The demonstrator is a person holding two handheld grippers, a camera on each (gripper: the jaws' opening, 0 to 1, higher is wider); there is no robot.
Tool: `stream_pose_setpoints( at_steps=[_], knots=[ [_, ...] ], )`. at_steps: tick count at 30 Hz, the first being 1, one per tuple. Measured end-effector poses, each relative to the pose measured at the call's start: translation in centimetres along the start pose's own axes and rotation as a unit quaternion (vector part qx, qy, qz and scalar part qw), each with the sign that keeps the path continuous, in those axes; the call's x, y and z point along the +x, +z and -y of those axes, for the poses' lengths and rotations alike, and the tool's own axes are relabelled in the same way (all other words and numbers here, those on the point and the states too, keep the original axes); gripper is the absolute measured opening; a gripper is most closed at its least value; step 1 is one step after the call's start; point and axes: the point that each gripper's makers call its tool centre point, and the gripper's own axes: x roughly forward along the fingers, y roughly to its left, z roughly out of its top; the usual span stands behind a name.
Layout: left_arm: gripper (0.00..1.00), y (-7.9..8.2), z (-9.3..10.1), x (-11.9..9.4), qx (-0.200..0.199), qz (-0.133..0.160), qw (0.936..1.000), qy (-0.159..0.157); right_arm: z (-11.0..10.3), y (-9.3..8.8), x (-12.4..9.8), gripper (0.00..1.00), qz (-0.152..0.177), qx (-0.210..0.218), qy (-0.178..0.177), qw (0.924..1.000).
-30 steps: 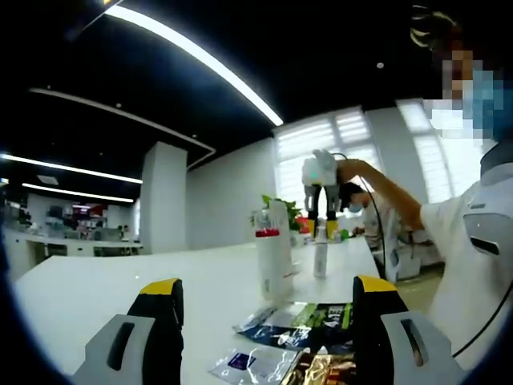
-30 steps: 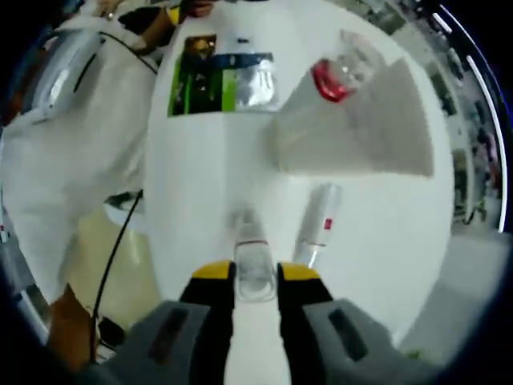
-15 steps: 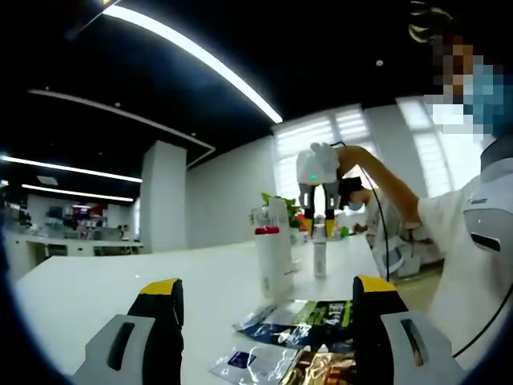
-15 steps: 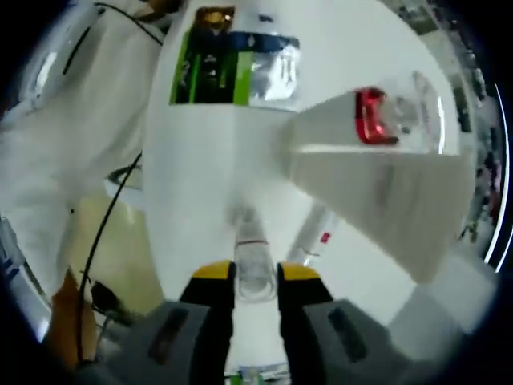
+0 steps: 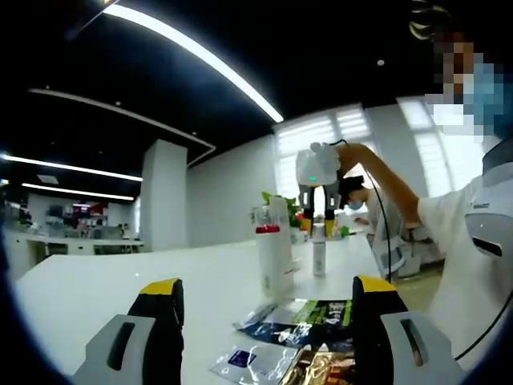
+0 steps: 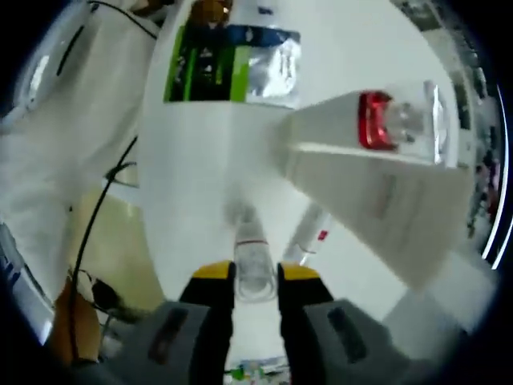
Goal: Arrange the skincare products in the storage area until every visible bottle or jar stands upright without overlapping.
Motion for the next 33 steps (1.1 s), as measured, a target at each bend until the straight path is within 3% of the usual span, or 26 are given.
stream_pose_setpoints(
  at_steps=[10,33],
  knots=[
    [0.89,0.1,0.2,-0.1,0.002,-0.001,1.0000,0.000,-0.1,-0.5,0.3,0.21,0.020,0.025,0.004,0.9995],
    [0.89,0.1,0.2,0.1,0.002,-0.001,1.0000,0.000,0.7,-0.5,0.6,0.21,0.029,0.026,-0.006,0.9992]
  ],
)
